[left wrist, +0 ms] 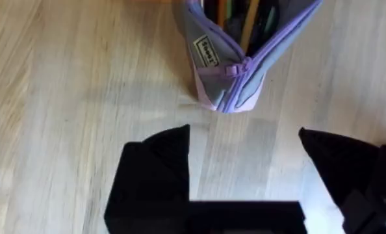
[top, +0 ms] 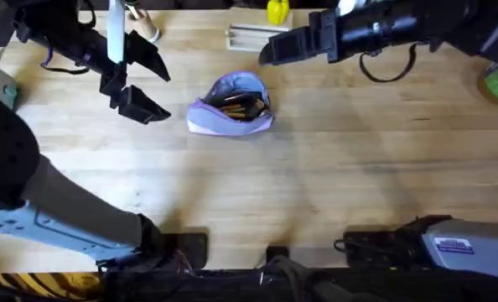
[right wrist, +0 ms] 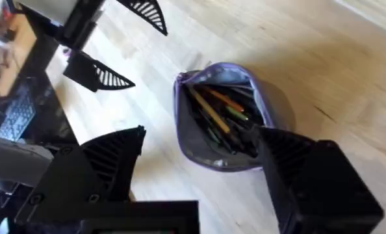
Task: Unzip the bag, pick up the pens from the table one at a time and place them inside, then zip the bag closed.
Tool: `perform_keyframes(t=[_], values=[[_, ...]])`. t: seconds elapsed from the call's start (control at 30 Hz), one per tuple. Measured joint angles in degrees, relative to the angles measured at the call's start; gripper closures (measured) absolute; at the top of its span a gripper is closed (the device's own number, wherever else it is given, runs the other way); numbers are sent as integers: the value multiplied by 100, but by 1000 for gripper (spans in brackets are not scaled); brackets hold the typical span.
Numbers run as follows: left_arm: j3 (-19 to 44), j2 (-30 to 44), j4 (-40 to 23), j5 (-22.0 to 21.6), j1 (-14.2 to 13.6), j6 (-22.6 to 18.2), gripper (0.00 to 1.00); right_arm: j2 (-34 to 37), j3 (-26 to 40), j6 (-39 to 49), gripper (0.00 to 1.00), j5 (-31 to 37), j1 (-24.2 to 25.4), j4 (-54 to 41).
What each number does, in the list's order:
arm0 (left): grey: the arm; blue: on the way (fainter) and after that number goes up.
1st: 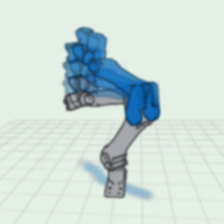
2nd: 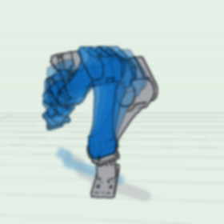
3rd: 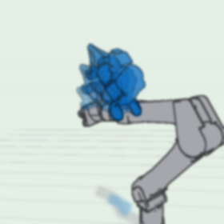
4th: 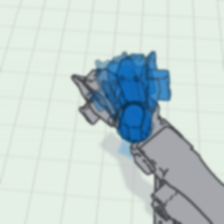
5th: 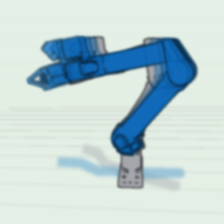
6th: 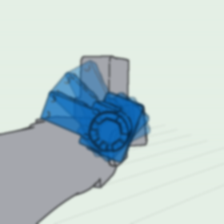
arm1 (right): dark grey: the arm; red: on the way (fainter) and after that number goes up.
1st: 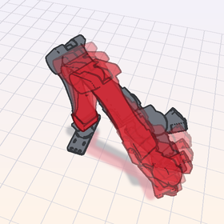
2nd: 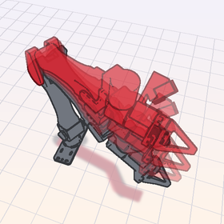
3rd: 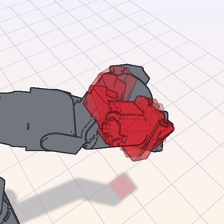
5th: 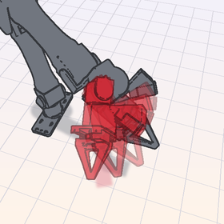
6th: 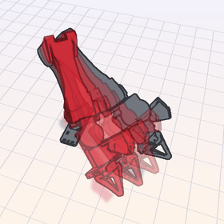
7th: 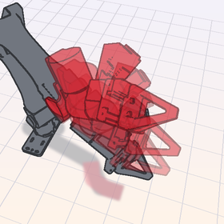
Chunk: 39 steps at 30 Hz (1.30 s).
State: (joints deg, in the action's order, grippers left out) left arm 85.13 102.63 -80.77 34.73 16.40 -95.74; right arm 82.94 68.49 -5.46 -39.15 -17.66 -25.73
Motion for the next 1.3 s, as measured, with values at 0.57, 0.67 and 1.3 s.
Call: perform_keyframes(t=[0.57,0.67,1.3], values=[[-258,1425,47,394,221,-987,8,1602,1672,-819,7,1019,-1436,-438],[-258,1620,40,528,277,-1015,6,2055,2234,-745,7,1310,-1717,-548],[-260,1783,-20,646,774,-1036,7,3633,2621,-765,7,1291,-2117,111]])
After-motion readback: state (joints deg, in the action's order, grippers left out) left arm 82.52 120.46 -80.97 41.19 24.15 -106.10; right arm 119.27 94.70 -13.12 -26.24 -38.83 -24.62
